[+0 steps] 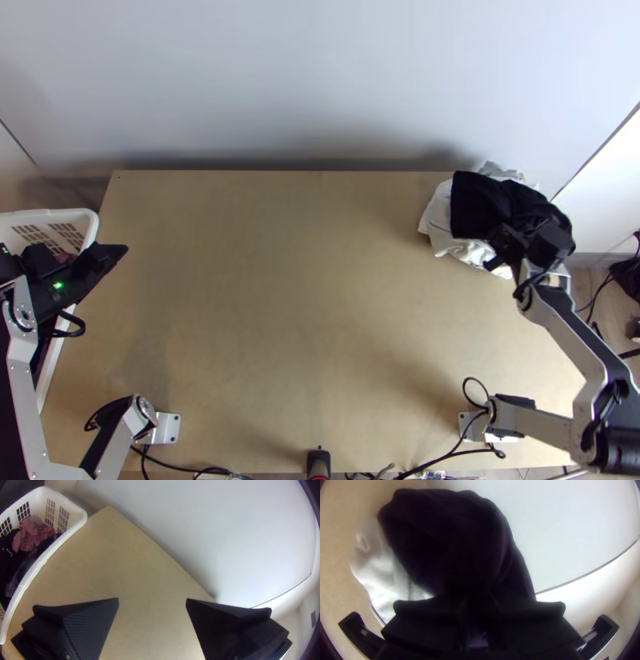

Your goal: Fold the t-shirt

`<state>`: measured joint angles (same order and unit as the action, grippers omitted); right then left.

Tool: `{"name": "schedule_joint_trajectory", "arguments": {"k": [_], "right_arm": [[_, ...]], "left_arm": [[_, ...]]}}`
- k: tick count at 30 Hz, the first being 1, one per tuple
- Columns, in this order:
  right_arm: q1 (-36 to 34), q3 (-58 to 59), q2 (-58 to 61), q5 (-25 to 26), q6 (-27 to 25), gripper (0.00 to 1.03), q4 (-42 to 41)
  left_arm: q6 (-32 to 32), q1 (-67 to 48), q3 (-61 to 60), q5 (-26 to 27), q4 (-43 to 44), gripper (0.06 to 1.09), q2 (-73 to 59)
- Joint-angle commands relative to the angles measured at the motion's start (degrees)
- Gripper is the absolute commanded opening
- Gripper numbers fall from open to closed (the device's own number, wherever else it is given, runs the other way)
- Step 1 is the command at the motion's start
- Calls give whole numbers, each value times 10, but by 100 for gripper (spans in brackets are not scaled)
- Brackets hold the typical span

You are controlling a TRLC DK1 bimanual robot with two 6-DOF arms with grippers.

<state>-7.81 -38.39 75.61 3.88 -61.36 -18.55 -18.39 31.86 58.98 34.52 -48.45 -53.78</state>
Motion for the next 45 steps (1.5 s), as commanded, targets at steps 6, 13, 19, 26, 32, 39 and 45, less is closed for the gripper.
{"name": "schedule_joint_trajectory", "arguments": {"k": [6, 13, 19, 26, 32, 39, 45], "right_arm": [[35, -36, 165, 53, 70, 4, -74], [26, -85, 265, 78, 119, 4, -97], [36, -87, 284, 91, 143, 4, -106], [32, -120, 327, 111, 159, 4, -120], [21, -138, 328, 111, 172, 4, -117], [21, -99, 300, 111, 174, 4, -116], [43, -28, 186, 110, 172, 6, -98]], "left_arm": [[37, 37, -24, 5, -27, 104, 5], [52, 53, -19, 12, -46, 104, 12], [58, 55, -17, 12, -59, 104, 15], [57, 54, -19, 12, -60, 104, 17], [58, 55, -19, 12, -69, 104, 24], [58, 55, -19, 12, -75, 104, 36], [73, 61, -18, 12, -88, 104, 41]]}}
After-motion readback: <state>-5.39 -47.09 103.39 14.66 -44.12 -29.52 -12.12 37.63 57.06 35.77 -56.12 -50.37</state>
